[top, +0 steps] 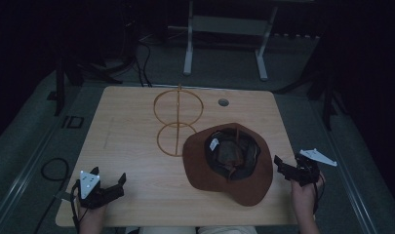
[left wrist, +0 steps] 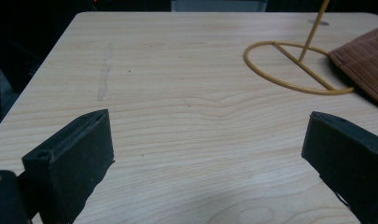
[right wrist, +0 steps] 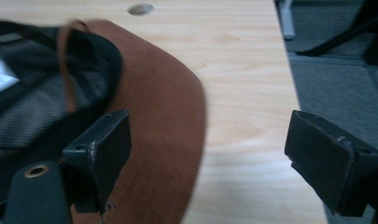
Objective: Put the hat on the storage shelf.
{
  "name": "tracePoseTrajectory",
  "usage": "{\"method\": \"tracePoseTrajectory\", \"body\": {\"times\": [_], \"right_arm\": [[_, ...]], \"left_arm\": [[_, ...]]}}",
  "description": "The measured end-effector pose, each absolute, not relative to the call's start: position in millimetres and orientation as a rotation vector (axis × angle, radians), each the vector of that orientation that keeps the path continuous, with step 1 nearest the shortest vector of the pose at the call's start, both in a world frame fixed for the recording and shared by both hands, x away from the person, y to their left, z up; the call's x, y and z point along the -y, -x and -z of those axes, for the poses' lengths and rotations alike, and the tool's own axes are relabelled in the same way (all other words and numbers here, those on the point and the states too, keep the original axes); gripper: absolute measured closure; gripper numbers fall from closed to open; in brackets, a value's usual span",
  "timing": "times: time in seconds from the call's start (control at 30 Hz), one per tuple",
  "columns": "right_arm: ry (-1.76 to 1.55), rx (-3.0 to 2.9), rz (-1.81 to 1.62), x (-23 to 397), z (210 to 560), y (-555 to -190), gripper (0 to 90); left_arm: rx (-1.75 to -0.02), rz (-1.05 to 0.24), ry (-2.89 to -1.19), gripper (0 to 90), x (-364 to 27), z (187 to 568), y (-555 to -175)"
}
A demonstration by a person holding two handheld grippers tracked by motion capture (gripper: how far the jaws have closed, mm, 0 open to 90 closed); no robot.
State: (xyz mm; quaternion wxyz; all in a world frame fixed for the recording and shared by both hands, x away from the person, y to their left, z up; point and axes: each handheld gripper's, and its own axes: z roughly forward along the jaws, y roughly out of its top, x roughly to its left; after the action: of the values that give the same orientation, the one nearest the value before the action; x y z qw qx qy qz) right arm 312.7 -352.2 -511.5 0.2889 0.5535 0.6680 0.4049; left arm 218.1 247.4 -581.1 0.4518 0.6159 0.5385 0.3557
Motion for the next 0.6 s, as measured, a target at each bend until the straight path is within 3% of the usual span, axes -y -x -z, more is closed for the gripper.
{"method": "tracePoseTrajectory", "body": {"times": [0.33, 0.6], "right_arm": [[-1.436, -1.806, -1.152, 340, 470, -327, 11.5], [-1.409, -1.830, -1.140, 320, 461, -341, 10.8]], "left_arm": [[-1.264, -0.784, -1.661, 2.6, -227, 582, -221], [-1.210, -0.718, -1.735, 2.6, -216, 583, -221]]}}
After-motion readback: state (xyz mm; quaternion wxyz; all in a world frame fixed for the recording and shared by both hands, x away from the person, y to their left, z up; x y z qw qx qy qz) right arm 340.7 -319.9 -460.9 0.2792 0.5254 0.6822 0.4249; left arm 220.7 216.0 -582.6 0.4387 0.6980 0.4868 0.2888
